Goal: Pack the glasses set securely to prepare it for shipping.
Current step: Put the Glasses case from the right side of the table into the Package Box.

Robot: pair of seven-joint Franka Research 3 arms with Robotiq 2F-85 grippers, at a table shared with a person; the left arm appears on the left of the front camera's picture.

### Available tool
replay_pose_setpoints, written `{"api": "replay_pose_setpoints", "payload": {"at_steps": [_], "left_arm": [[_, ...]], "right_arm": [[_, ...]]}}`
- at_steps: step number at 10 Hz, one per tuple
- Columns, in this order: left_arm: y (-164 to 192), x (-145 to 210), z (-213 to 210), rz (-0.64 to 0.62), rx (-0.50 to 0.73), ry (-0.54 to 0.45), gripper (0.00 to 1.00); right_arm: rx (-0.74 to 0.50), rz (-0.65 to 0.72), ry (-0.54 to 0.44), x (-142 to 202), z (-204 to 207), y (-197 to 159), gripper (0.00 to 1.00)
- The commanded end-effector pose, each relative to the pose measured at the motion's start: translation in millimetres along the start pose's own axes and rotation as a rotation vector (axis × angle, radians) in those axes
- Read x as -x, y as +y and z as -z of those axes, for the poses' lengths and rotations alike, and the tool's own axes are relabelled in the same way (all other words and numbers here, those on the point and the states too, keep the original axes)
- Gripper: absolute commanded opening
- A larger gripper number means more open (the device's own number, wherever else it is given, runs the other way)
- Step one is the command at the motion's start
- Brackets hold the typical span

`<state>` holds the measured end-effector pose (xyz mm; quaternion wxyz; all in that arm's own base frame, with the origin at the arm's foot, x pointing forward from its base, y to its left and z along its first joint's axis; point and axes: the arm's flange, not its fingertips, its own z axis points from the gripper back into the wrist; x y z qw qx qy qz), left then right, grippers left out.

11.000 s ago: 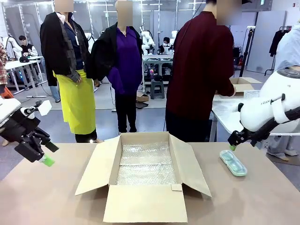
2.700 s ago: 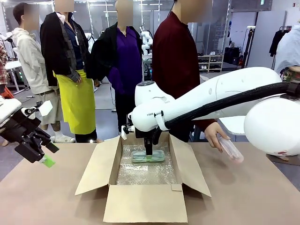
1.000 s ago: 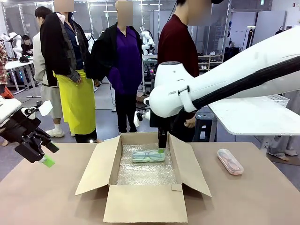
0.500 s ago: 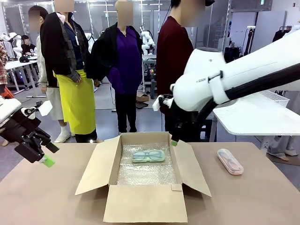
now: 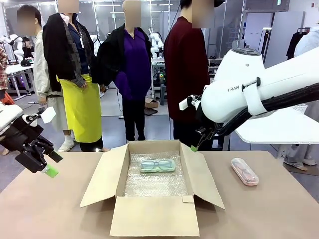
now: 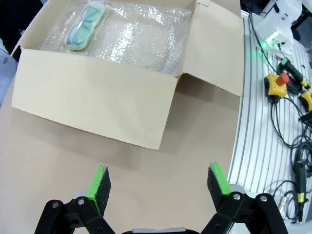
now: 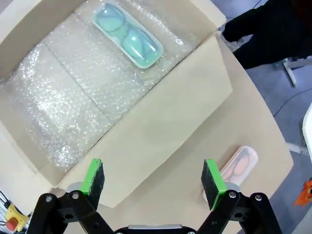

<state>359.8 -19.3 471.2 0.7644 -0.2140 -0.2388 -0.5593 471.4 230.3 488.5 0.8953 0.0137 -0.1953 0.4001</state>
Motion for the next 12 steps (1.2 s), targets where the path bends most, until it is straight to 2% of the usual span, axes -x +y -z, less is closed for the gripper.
{"api": "replay_pose_setpoints", "payload": {"at_steps": [1, 3, 4, 6, 8, 12], "left_arm": [[1, 2, -1, 0.016, 0.013, -0.027, 1.0], [1, 2, -1, 0.016, 0.013, -0.027, 1.0], [1, 2, -1, 0.016, 0.013, -0.027, 1.0], [1, 2, -1, 0.016, 0.013, -0.027, 1.0], [1, 2, -1, 0.016, 0.013, -0.027, 1.0], [1, 2, -1, 0.016, 0.013, -0.027, 1.0]], "right_arm": [[-0.015, -0.049, 0.01, -9, 0, 0, 1.0], [-0.006, -0.013, 0.002, -4, 1, 3, 1.0], [0.001, 0.078, 0.081, 24, -18, -1, 1.0], [0.049, 0.201, 0.108, 84, -50, -20, 1.0], [0.084, 0.36, 0.13, 118, -75, -49, 1.0], [0.086, 0.525, 0.151, 168, -85, -93, 1.0]]}}
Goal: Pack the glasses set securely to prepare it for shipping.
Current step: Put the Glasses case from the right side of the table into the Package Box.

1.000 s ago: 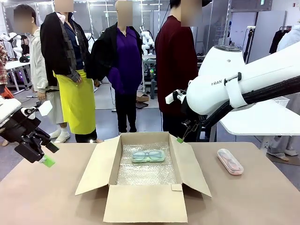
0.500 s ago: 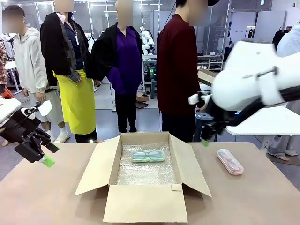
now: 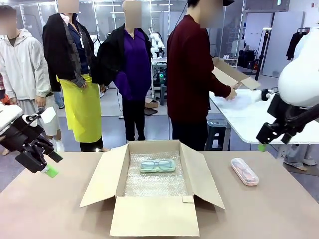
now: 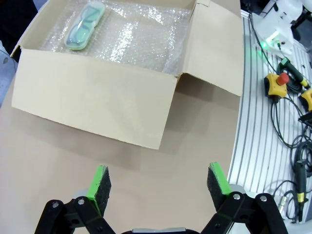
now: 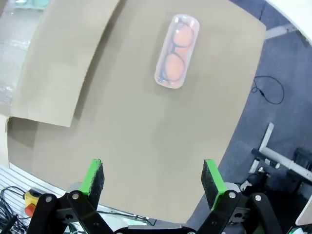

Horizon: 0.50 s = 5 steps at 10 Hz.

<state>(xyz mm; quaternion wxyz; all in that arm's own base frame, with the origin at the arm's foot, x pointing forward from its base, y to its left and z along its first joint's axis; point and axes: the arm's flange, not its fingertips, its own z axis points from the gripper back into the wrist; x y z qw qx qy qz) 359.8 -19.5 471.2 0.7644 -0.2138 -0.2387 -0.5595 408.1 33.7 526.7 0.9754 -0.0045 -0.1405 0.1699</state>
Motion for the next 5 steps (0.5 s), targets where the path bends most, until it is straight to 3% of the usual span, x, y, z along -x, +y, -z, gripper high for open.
{"api": "replay_pose_setpoints", "payload": {"at_steps": [1, 5], "left_arm": [[1, 2, -1, 0.015, 0.013, -0.028, 1.0], [1, 2, -1, 0.015, 0.013, -0.028, 1.0]], "right_arm": [[-0.062, 0.048, -0.029, 5, 8, -11, 1.0], [-0.05, 0.09, -0.035, -2, 17, -22, 1.0]]}}
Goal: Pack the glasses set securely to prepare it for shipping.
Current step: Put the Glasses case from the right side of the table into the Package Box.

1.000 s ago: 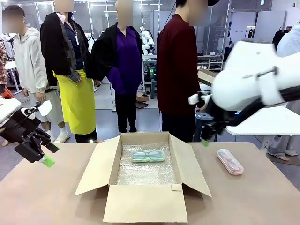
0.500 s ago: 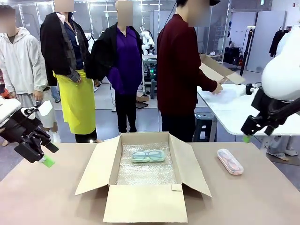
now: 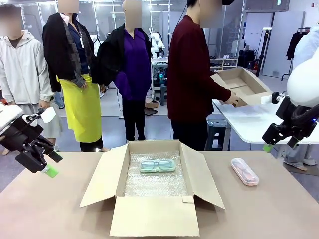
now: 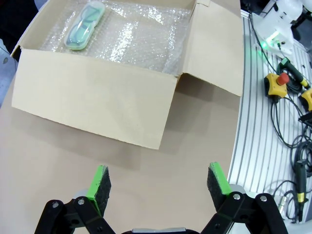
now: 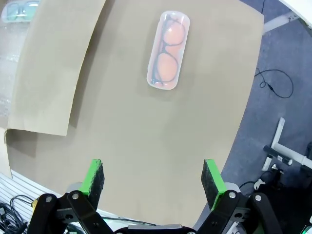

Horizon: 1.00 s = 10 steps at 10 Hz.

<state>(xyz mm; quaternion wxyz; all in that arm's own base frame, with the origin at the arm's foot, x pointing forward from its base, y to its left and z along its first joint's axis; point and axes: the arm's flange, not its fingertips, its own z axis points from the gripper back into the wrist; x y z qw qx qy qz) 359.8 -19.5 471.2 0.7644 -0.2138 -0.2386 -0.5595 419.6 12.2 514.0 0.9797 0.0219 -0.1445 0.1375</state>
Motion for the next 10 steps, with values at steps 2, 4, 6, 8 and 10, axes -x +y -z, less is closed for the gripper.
{"api": "replay_pose_setpoints", "payload": {"at_steps": [2, 4, 6, 8, 10], "left_arm": [[1, 2, -1, 0.015, 0.013, -0.028, 1.0], [1, 2, -1, 0.015, 0.013, -0.028, 1.0], [1, 2, -1, 0.015, 0.013, -0.028, 1.0], [1, 2, -1, 0.015, 0.013, -0.028, 1.0], [1, 2, -1, 0.015, 0.013, -0.028, 1.0]], "right_arm": [[-0.018, 0.013, -0.011, -5, 6, 0, 1.0], [-0.02, 0.014, -0.008, -6, 8, 0, 1.0], [-0.028, 0.016, -0.021, -12, 11, 0, 1.0], [-0.021, 0.038, -0.01, -29, 24, 3, 1.0], [-0.036, 0.088, -0.021, -51, 47, 4, 1.0]]}}
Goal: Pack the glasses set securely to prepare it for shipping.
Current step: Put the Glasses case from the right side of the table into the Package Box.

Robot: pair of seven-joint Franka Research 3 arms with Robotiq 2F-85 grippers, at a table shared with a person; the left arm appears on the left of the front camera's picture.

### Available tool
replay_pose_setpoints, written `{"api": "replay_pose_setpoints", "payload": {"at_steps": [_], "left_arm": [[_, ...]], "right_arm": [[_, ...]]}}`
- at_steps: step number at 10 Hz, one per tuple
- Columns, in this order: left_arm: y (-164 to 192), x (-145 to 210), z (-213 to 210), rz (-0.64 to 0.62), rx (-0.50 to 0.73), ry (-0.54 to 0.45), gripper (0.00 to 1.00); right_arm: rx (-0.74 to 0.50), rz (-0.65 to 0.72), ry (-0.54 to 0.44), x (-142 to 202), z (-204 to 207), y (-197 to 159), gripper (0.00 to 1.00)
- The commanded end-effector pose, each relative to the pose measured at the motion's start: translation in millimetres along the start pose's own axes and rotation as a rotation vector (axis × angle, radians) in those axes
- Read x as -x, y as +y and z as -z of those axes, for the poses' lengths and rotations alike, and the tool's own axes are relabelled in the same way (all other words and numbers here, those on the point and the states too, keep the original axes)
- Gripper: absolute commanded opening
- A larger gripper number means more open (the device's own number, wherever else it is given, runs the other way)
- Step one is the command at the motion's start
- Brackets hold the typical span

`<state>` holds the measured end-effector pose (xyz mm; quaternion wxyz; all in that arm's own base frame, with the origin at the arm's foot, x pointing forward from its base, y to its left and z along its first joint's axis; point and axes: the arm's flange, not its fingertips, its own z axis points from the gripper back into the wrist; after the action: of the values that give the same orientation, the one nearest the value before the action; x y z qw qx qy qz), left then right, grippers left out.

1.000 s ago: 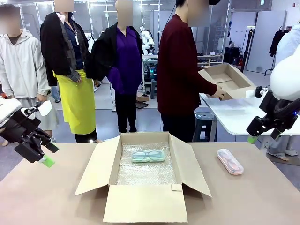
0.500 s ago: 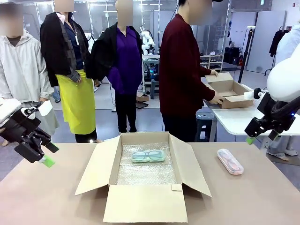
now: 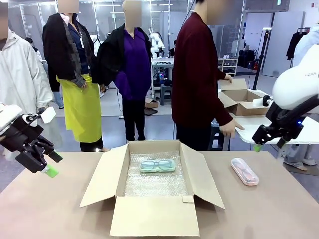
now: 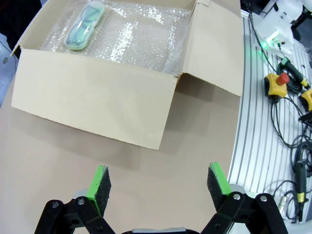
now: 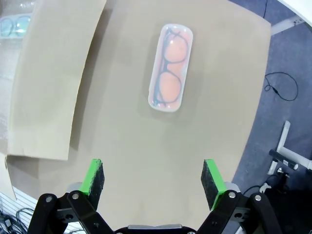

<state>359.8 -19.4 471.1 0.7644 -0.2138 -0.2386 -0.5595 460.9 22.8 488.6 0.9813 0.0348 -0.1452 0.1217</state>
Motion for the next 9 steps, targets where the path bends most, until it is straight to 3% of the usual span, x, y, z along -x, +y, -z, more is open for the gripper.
{"api": "replay_pose_setpoints", "payload": {"at_steps": [1, 9], "left_arm": [[1, 2, -1, 0.015, 0.013, -0.028, 1.0], [1, 2, -1, 0.015, 0.013, -0.028, 1.0]], "right_arm": [[-0.02, 0.052, 0.002, -26, 23, 6, 1.0], [0.04, 0.086, 0.039, -73, 116, -11, 1.0]]}}
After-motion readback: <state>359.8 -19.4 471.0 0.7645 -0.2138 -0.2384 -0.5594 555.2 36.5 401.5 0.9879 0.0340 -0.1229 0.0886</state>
